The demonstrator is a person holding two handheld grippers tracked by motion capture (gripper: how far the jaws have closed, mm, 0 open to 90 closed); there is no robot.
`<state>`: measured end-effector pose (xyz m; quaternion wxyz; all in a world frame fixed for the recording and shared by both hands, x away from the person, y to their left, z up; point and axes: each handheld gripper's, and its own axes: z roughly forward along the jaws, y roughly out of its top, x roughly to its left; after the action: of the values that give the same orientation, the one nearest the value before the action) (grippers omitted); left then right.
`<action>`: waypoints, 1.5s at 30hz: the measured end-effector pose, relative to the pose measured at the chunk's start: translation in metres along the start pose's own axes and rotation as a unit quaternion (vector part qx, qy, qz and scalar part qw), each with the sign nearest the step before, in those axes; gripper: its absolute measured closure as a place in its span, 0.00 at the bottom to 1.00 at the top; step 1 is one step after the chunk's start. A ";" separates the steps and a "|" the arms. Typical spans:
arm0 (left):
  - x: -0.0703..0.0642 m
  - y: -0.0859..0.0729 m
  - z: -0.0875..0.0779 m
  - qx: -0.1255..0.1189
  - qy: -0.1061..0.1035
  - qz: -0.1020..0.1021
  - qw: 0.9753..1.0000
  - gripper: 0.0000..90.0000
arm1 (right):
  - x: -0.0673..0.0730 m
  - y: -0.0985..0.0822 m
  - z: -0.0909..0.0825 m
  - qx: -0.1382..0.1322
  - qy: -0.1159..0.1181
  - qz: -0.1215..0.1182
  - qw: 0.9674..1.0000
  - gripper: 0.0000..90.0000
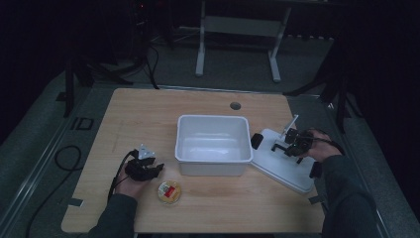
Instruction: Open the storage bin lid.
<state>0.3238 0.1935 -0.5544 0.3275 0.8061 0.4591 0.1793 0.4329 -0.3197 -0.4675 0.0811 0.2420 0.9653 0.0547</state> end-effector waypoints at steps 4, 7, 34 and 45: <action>0.000 0.000 0.000 0.000 0.000 0.000 1.000 0.60 | 0.001 -0.001 0.002 -0.001 0.003 0.000 1.000 0.93; 0.000 0.000 0.000 0.000 0.000 0.000 1.000 0.60 | 0.003 -0.001 0.001 -0.003 0.003 -0.003 1.000 0.93; -0.001 0.000 0.000 0.000 0.003 0.000 1.000 0.59 | 0.021 -0.001 -0.023 -0.065 -0.011 -0.017 0.998 0.54; -0.001 0.000 0.000 0.000 0.005 0.000 1.000 0.58 | 0.044 -0.006 -0.029 -0.102 -0.020 -0.036 0.994 0.54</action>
<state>0.3235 0.1925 -0.5542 0.3250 0.8056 0.4603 0.1829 0.3865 -0.3061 -0.4461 0.1263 0.1982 0.9611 0.1449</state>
